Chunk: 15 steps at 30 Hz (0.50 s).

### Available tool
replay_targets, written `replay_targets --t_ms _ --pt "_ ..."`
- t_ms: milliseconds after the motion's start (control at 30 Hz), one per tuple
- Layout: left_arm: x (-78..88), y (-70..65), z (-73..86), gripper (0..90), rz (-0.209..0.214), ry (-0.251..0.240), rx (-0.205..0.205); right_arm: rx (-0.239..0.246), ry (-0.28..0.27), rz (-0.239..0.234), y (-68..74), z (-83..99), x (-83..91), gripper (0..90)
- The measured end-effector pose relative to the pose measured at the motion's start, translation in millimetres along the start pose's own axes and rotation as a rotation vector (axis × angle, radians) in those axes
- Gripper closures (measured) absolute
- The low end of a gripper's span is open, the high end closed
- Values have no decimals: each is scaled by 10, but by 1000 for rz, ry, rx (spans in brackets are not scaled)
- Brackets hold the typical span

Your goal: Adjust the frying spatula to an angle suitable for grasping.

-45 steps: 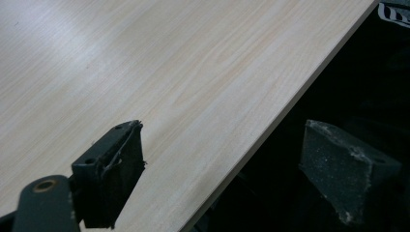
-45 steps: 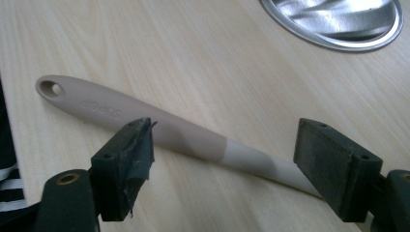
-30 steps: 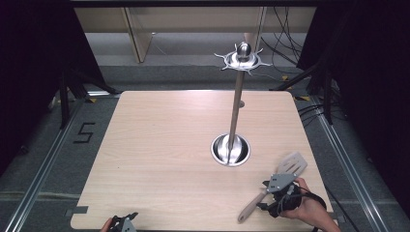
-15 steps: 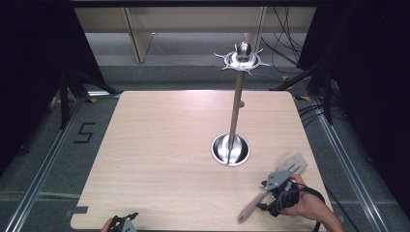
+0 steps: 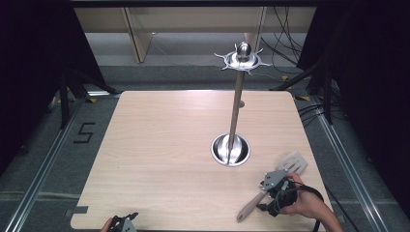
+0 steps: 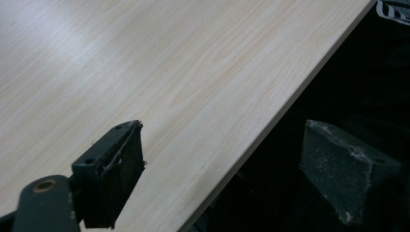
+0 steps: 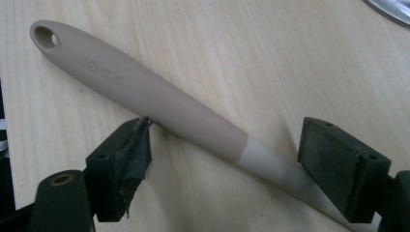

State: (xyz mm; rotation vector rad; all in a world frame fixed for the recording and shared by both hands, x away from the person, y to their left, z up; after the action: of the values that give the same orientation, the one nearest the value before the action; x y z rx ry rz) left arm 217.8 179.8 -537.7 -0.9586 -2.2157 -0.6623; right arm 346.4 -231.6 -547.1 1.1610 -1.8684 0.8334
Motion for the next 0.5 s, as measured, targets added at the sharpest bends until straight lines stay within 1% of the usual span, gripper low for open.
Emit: replay_targets --t_ms 33,100,167,200,233,267,300,333,367,400,467,500 --pt "0 0 0 148 0 0 0 -1 3 0 4 -3 2 214" --pt "-17 -3 -3 148 -8 -8 4 -37 19 16 8 -14 4 226" --pt "-18 1 -4 148 -13 -7 1 -32 11 15 -11 -32 -13 230" --pt "-19 -1 -4 148 -11 -7 0 -60 16 13 -5 -34 -9 235" --pt "-14 -4 -3 148 -11 -6 -2 -38 8 9 -18 -45 -22 243" --pt "-7 -4 -2 148 -9 -3 -6 -61 16 17 -16 -48 -16 254" --pt "6 -5 -5 148 2 -1 -2 -51 19 17 -22 -62 -22 270" --pt "0 -1 -5 148 -1 -3 -1 -42 24 25 -37 -78 -25 298" --pt "-23 -1 -5 148 -3 -10 -1 -45 39 22 -40 -101 -19 339" --pt "-21 -1 -2 148 -3 -7 -2 -71 48 27 -38 -110 -19 360" --pt "-17 -1 -2 148 -10 -6 0 -101 61 41 -69 -139 -31 400" --pt "-17 -1 -2 148 -10 -6 0 -101 61 41 -69 -139 -31 400"
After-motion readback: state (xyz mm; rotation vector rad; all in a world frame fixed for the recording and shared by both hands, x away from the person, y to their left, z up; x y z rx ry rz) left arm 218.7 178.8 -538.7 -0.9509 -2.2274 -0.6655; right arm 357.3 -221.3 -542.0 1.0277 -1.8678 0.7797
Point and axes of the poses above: each handheld gripper's, and its own axes: x roughly backward along the jaws, z roughly out of its underside, y roughly to its left, the point moved 6 cm from there along -x, roughly forward along the jaws, and after that the axes turned 5 degrees about z, right-handed, at the moved point
